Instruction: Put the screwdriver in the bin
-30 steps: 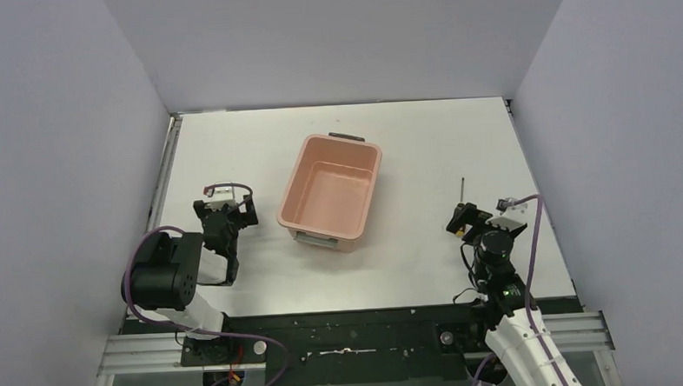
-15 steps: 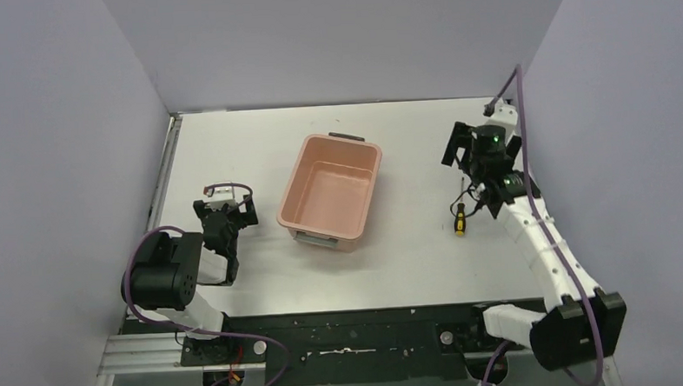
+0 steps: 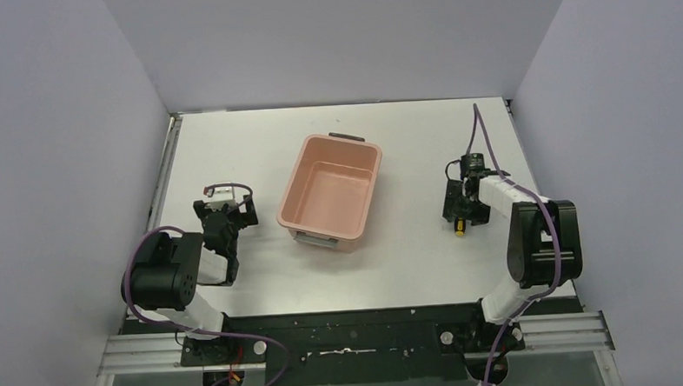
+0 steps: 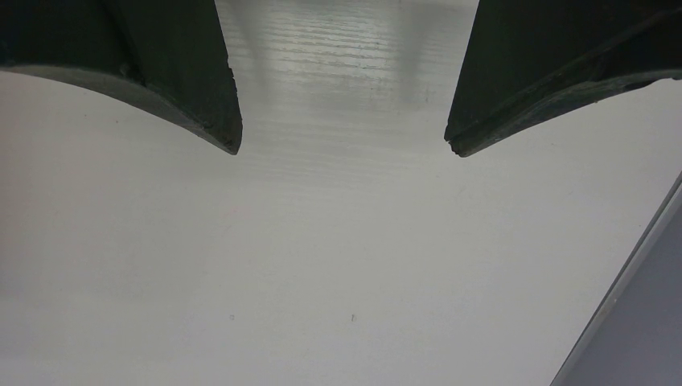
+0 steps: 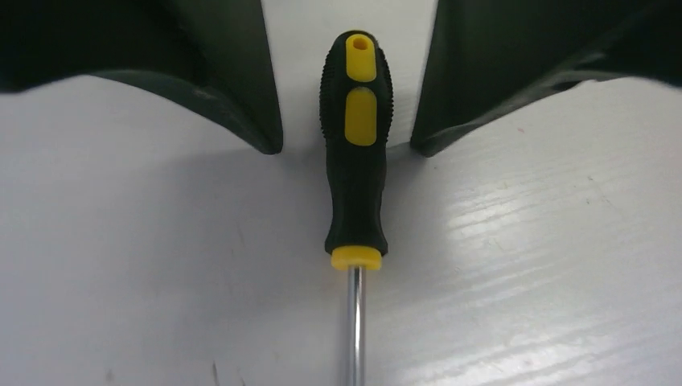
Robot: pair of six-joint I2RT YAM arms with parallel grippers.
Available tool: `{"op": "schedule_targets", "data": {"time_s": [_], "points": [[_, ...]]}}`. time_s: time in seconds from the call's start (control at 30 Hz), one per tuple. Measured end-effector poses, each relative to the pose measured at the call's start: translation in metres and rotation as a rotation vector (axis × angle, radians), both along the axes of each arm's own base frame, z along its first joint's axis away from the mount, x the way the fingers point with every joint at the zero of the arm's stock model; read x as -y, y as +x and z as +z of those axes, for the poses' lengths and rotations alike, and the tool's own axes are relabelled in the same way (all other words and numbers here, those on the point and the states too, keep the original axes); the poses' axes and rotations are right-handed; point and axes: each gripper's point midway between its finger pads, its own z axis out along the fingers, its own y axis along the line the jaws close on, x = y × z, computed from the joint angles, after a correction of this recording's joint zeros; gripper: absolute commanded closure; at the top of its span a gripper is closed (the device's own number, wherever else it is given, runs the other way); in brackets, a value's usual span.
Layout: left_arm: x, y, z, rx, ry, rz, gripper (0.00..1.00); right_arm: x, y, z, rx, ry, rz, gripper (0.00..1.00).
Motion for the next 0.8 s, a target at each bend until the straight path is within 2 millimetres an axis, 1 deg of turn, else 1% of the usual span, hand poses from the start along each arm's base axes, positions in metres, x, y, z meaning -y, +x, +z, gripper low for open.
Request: {"op": "schedule_targets", "data": {"time_s": [0.03, 0.1, 0.17, 0.2, 0.33, 0.4, 0.43, 0.5, 0.57, 0.6, 0.63, 0.67, 0.7, 0.73, 0.8], "points": [[0.000, 0.000, 0.000, 0.000, 0.000, 0.000, 0.03, -0.003, -0.005, -0.008, -0.022, 0.015, 0.002, 0.59], [0.000, 0.000, 0.000, 0.000, 0.000, 0.000, 0.03, -0.005, 0.001, -0.009, -0.004, 0.025, 0.015, 0.75], [0.000, 0.000, 0.000, 0.000, 0.000, 0.000, 0.03, -0.006, 0.006, -0.010, 0.006, 0.030, 0.023, 0.96], [0.000, 0.000, 0.000, 0.000, 0.000, 0.000, 0.03, -0.006, 0.008, -0.009, 0.006, 0.026, 0.029, 1.00], [0.000, 0.000, 0.000, 0.000, 0.000, 0.000, 0.03, -0.004, 0.012, -0.002, -0.031, 0.010, 0.041, 1.00], [0.000, 0.000, 0.000, 0.000, 0.000, 0.000, 0.03, -0.003, 0.016, 0.012, -0.046, 0.008, 0.040, 1.00], [0.000, 0.000, 0.000, 0.000, 0.000, 0.000, 0.03, -0.004, 0.021, 0.024, -0.044, 0.009, 0.038, 1.00], [0.000, 0.000, 0.000, 0.000, 0.000, 0.000, 0.03, -0.007, 0.038, 0.055, 0.000, 0.013, 0.035, 1.00], [0.000, 0.000, 0.000, 0.000, 0.000, 0.000, 0.03, -0.013, 0.061, 0.097, 0.098, 0.015, 0.020, 1.00], [0.000, 0.000, 0.000, 0.000, 0.000, 0.000, 0.03, -0.021, 0.071, 0.119, 0.157, 0.020, 0.017, 1.00], [0.000, 0.000, 0.000, 0.000, 0.000, 0.000, 0.03, -0.035, 0.079, 0.144, 0.223, 0.032, 0.024, 1.00], [0.000, 0.000, 0.000, 0.000, 0.000, 0.000, 0.03, -0.049, 0.083, 0.161, 0.271, 0.048, 0.037, 1.00], [0.000, 0.000, 0.000, 0.000, 0.000, 0.000, 0.03, -0.070, 0.086, 0.179, 0.322, 0.070, 0.061, 1.00], [0.000, 0.000, 0.000, 0.000, 0.000, 0.000, 0.03, -0.096, 0.087, 0.195, 0.367, 0.098, 0.095, 1.00], [0.000, 0.000, 0.000, 0.000, 0.000, 0.000, 0.03, -0.159, 0.081, 0.218, 0.428, 0.162, 0.190, 1.00]]}}
